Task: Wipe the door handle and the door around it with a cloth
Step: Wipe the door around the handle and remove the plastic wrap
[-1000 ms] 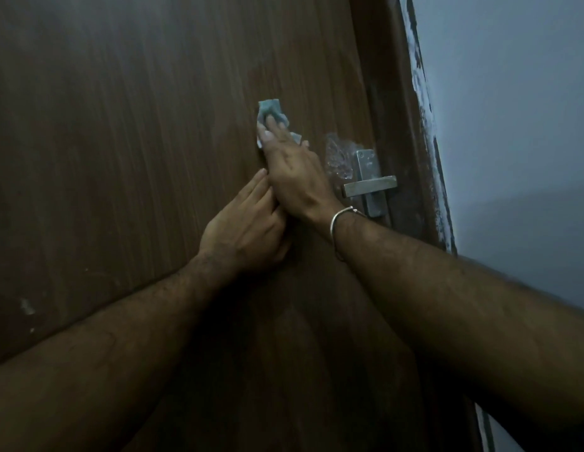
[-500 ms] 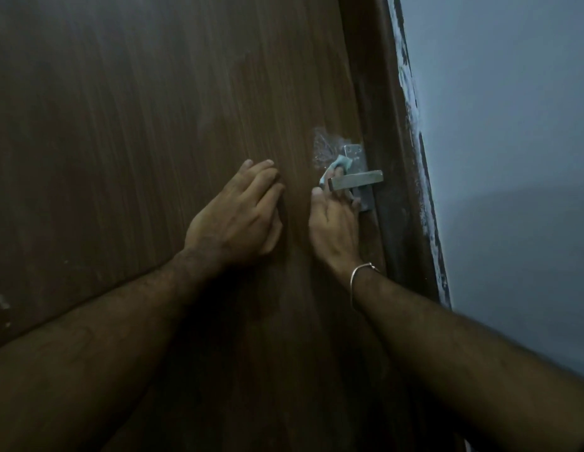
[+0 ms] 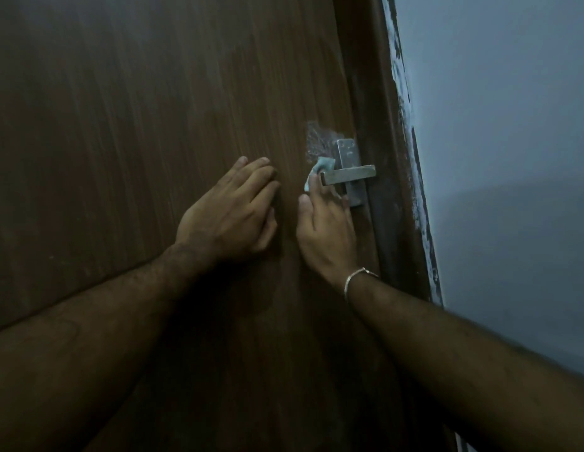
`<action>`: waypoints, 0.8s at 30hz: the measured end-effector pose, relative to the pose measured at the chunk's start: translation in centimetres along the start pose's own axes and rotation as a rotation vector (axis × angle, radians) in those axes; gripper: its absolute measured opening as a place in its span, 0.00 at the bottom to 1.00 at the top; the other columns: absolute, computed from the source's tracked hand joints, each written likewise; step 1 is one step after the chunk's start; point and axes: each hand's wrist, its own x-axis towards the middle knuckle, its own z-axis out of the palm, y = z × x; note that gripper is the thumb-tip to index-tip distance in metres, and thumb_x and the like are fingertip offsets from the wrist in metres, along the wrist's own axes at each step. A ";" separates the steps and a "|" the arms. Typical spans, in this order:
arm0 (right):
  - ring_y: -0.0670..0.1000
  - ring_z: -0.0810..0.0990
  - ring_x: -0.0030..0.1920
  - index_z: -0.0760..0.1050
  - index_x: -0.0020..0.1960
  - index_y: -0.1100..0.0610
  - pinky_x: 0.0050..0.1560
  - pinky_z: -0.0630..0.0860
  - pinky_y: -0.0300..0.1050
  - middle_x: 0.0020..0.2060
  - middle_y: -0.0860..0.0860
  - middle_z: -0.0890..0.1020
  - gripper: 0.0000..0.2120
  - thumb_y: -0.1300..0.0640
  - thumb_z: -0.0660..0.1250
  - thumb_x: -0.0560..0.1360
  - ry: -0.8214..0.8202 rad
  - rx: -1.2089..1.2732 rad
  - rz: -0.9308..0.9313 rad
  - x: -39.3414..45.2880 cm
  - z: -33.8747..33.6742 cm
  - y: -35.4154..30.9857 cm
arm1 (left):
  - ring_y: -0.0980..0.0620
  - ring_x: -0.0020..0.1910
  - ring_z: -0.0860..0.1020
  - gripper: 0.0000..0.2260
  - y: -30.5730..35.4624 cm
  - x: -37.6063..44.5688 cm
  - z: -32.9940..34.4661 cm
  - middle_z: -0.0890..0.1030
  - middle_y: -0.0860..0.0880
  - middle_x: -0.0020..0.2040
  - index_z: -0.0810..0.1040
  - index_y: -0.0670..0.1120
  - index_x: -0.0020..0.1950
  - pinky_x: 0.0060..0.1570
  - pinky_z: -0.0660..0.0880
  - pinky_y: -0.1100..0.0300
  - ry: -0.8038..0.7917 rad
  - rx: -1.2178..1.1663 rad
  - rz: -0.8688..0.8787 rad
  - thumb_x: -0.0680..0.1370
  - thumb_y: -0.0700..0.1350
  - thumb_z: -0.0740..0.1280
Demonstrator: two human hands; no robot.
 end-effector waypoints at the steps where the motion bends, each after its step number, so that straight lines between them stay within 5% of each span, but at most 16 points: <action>1: 0.49 0.54 0.78 0.52 0.79 0.55 0.78 0.50 0.55 0.78 0.54 0.59 0.29 0.45 0.44 0.81 0.006 0.049 0.021 0.4 0.1 -1.0 | 0.40 0.72 0.67 0.24 0.1 0.0 0.0 0.72 0.36 0.68 0.73 0.36 0.66 0.73 0.61 0.43 0.005 -0.003 0.003 0.79 0.51 0.54; 6: 0.46 0.47 0.78 0.51 0.79 0.55 0.79 0.48 0.52 0.79 0.51 0.52 0.27 0.44 0.43 0.83 -0.018 0.279 0.064 2.4 0.3 -3.7 | 0.41 0.74 0.64 0.28 0.2 -0.1 -0.4 0.68 0.38 0.73 0.68 0.39 0.72 0.74 0.59 0.44 -0.062 -0.004 -0.021 0.79 0.55 0.50; 10: 0.46 0.40 0.78 0.44 0.79 0.56 0.77 0.38 0.49 0.79 0.51 0.45 0.33 0.38 0.41 0.81 -0.038 0.287 0.098 3.6 0.6 -5.6 | 0.41 0.75 0.62 0.32 0.2 -0.1 -0.5 0.64 0.37 0.75 0.62 0.40 0.76 0.74 0.59 0.44 -0.064 -0.025 0.011 0.78 0.58 0.49; 14: 0.50 0.37 0.78 0.40 0.79 0.58 0.77 0.37 0.52 0.79 0.53 0.41 0.38 0.34 0.42 0.80 -0.035 0.293 0.246 5.8 0.6 -7.3 | 0.39 0.73 0.66 0.30 0.0 0.0 -0.4 0.69 0.36 0.72 0.67 0.40 0.73 0.73 0.61 0.42 -0.073 -0.028 0.018 0.77 0.56 0.52; 24: 0.52 0.36 0.78 0.38 0.78 0.59 0.74 0.35 0.52 0.79 0.54 0.38 0.42 0.31 0.44 0.78 -0.071 0.231 0.289 8.9 -0.3 -7.9 | 0.38 0.71 0.68 0.27 0.0 0.1 -0.4 0.72 0.35 0.69 0.74 0.39 0.67 0.72 0.62 0.42 -0.091 0.003 0.020 0.77 0.54 0.55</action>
